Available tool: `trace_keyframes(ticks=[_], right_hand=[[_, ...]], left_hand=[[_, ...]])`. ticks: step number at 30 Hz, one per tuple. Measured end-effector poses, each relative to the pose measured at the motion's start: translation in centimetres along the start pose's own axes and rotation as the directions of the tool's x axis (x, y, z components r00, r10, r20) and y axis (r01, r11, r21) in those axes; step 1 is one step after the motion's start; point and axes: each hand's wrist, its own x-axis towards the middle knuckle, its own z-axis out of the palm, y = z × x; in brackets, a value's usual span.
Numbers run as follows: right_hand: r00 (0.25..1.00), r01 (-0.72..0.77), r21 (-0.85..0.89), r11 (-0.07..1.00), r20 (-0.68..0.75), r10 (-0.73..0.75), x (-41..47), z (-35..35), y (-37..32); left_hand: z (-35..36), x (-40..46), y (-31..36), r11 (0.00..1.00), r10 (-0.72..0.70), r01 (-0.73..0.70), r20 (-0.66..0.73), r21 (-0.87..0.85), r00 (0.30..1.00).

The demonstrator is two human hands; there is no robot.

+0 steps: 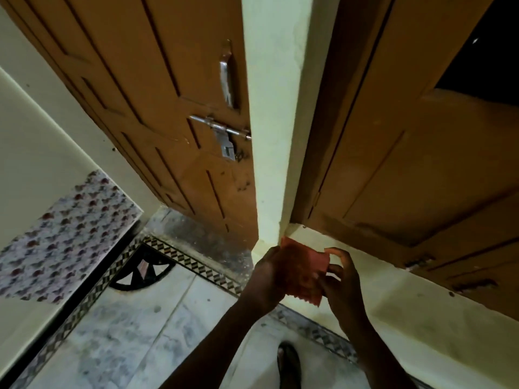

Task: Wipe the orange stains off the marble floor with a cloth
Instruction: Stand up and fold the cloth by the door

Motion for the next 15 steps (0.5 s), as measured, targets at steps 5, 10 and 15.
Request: trace_keyframes(ticks=[5, 10, 15], right_hand=[[0.998, -0.045, 0.008, 0.999, -0.053, 0.045, 6.7, -1.6, 3.7], [0.991, -0.133, 0.100, 0.986, 0.044, 0.129, 15.6, -0.4, 8.6], [0.996, 0.059, -0.366, 0.929, -0.039, -0.079, 19.1, 0.9, 14.2]], left_hand=[[5.4, 7.7, -1.7, 0.987, -0.158, 0.159, 0.025, -0.018, 0.987], [7.5, 13.8, -5.8, 0.883, -0.132, 0.099, 0.040, 0.459, 0.990], [10.1, 14.7, -10.8, 0.693, -0.076, 0.050, 0.004, 0.720, 0.997]])
